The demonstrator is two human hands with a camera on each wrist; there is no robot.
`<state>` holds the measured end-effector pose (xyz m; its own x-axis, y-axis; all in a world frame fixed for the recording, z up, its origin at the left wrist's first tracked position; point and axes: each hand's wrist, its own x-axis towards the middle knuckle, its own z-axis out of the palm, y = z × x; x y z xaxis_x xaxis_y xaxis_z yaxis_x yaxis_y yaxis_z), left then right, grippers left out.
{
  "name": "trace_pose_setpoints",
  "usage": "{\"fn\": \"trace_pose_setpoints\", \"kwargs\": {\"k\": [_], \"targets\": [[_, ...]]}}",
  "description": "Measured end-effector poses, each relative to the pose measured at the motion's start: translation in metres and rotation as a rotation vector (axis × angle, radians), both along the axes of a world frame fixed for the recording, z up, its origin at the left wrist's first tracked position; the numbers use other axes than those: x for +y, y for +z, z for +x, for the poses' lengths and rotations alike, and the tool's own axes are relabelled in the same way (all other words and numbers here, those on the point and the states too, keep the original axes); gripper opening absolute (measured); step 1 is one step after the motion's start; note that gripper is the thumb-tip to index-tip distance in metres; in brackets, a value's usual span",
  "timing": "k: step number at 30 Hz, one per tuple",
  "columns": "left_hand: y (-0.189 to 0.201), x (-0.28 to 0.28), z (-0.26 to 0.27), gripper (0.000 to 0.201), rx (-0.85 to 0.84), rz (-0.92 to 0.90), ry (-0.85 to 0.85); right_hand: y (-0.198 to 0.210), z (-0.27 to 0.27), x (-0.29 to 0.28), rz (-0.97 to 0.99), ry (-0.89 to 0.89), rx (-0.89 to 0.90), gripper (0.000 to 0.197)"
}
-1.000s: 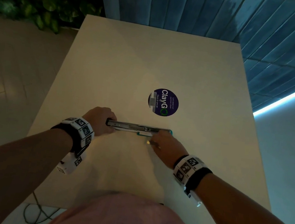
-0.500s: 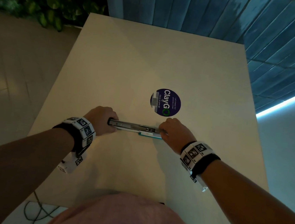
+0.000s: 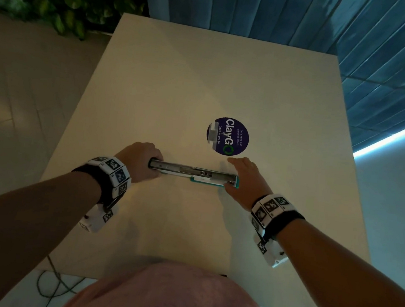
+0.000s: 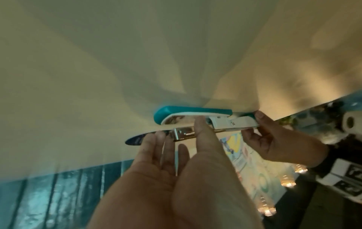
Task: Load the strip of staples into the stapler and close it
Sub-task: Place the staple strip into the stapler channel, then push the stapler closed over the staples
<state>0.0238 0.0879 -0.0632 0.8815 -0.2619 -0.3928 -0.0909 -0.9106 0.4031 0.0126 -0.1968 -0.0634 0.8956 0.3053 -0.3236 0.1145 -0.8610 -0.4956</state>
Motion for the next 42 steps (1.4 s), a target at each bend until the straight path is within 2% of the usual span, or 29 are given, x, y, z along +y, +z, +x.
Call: {"fn": "trace_pose_setpoints", "kwargs": {"k": [4, 6, 10, 13, 16, 19, 23, 34, 37, 42], "targets": [[0.000, 0.002, 0.002, 0.030, 0.031, 0.012, -0.021, -0.007, -0.001, -0.004, -0.024, -0.045, 0.050, 0.036], [0.007, 0.004, 0.002, 0.028, 0.008, -0.028, -0.001, -0.008, -0.001, -0.005, -0.008, -0.053, 0.061, 0.032], [0.031, 0.000, -0.002, 0.037, -0.105, -0.270, 0.050, -0.009, 0.002, -0.005, 0.005, -0.058, 0.069, 0.031], [0.039, -0.021, -0.003, 0.040, -0.100, -0.449, 0.069, -0.008, 0.003, -0.008, 0.012, -0.059, 0.082, 0.034], [0.035, -0.055, -0.001, 0.039, -0.059, -0.526, 0.065, -0.007, 0.005, -0.009, 0.010, -0.048, 0.081, 0.033], [0.026, -0.090, 0.003, 0.037, -0.073, -0.477, -0.030, -0.007, 0.006, -0.008, -0.008, -0.072, 0.085, 0.028], [0.007, -0.118, 0.008, 0.038, -0.061, -0.275, -0.203, -0.011, 0.006, -0.010, 0.017, -0.080, 0.085, 0.032], [0.004, -0.126, 0.015, 0.038, -0.069, -0.115, -0.327, -0.018, 0.007, -0.015, 0.051, -0.058, 0.062, 0.035], [-0.001, -0.122, 0.012, 0.043, -0.077, -0.130, -0.294, -0.017, 0.007, -0.016, 0.058, -0.047, 0.065, 0.036], [-0.007, -0.098, 0.007, 0.061, -0.115, -0.186, -0.150, -0.017, 0.005, -0.018, 0.064, -0.048, 0.059, 0.038]]}}
